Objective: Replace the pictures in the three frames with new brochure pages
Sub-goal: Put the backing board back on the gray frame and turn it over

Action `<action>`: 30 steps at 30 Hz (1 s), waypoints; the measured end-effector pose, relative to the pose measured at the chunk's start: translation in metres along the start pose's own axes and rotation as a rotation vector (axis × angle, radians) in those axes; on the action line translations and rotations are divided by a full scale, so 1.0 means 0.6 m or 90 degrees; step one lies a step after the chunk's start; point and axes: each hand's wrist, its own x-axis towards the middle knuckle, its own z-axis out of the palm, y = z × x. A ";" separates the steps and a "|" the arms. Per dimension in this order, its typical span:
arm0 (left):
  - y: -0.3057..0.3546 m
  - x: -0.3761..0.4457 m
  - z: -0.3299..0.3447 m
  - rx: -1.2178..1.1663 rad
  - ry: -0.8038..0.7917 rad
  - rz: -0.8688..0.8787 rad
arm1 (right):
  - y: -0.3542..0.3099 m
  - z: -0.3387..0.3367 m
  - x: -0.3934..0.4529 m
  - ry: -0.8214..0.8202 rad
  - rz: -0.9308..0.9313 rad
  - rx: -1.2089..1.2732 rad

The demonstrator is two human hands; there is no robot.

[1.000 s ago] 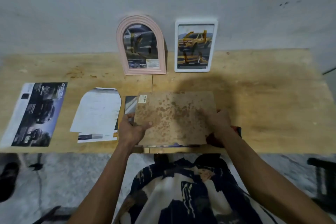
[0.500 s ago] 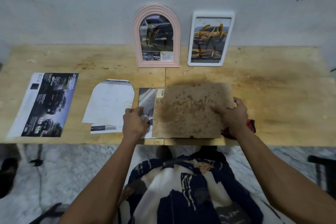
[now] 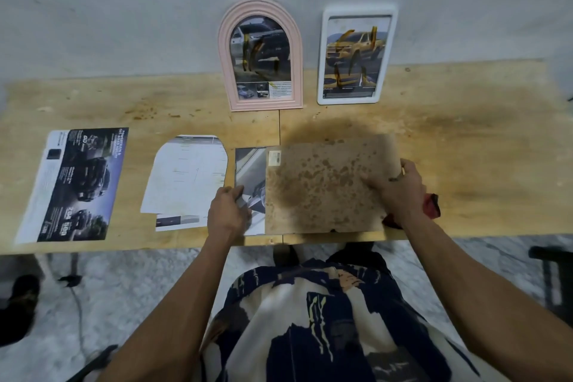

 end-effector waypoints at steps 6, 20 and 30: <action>0.001 0.003 -0.001 0.022 -0.008 0.002 | -0.002 0.023 -0.007 -0.002 0.018 -0.052; 0.009 -0.007 -0.007 0.018 0.006 0.014 | -0.030 0.100 -0.023 -0.050 0.084 -0.082; 0.010 0.002 -0.014 0.061 -0.022 0.021 | -0.030 0.115 -0.016 -0.133 0.092 -0.245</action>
